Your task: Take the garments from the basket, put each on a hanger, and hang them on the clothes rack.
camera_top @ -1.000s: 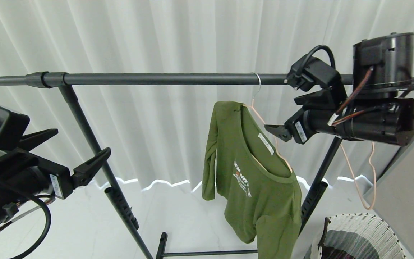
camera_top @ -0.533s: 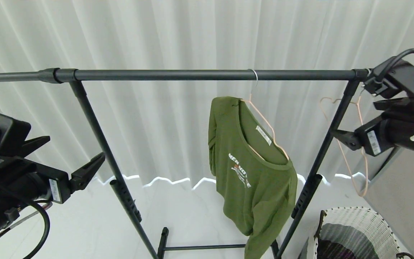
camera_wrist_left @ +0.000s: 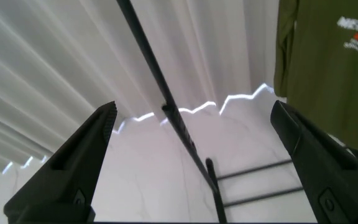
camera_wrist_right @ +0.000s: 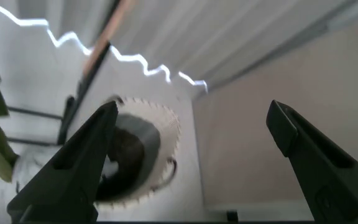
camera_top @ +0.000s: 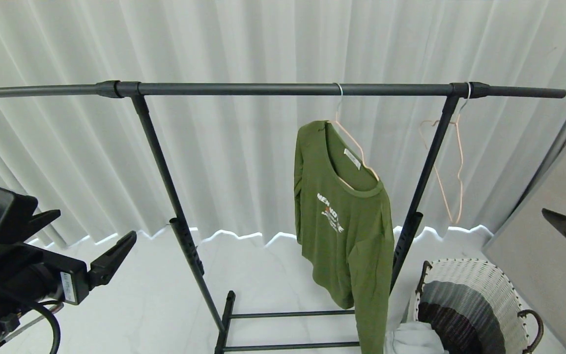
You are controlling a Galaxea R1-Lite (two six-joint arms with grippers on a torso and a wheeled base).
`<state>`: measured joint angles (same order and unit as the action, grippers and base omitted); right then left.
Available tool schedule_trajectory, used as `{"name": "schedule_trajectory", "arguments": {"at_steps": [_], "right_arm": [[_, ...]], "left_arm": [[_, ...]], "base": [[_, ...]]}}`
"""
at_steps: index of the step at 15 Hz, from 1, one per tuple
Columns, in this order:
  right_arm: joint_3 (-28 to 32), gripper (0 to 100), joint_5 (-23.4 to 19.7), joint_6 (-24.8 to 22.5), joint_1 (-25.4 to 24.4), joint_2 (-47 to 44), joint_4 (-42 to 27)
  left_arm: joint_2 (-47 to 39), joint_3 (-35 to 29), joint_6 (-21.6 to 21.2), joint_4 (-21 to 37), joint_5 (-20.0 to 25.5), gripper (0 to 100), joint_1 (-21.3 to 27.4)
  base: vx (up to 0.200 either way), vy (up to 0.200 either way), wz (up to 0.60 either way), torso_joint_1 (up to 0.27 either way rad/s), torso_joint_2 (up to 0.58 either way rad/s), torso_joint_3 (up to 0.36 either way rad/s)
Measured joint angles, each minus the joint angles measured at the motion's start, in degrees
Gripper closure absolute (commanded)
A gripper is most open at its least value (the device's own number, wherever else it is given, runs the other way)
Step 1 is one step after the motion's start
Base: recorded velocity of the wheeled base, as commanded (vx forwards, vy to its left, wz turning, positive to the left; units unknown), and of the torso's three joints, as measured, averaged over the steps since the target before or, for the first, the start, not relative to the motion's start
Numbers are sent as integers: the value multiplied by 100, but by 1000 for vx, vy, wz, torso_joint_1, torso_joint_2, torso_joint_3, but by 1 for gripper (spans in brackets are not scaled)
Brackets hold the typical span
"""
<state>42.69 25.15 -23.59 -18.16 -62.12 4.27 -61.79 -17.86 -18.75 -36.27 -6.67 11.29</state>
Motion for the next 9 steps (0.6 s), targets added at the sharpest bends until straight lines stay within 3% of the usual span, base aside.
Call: {"name": "schedule_trajectory", "arguments": {"at_steps": [4,9], "right_arm": [[-533,0,2,-5,571,608,-2],[-859,0,-9,-161,909,998,0]], "left_arm": [[188,69,-24,-10,0,0,-247],[417,213,-49,-2,0,0,-501]], "base": [[0,0,0,0,0,0],[0,0,0,0,0,0]]}}
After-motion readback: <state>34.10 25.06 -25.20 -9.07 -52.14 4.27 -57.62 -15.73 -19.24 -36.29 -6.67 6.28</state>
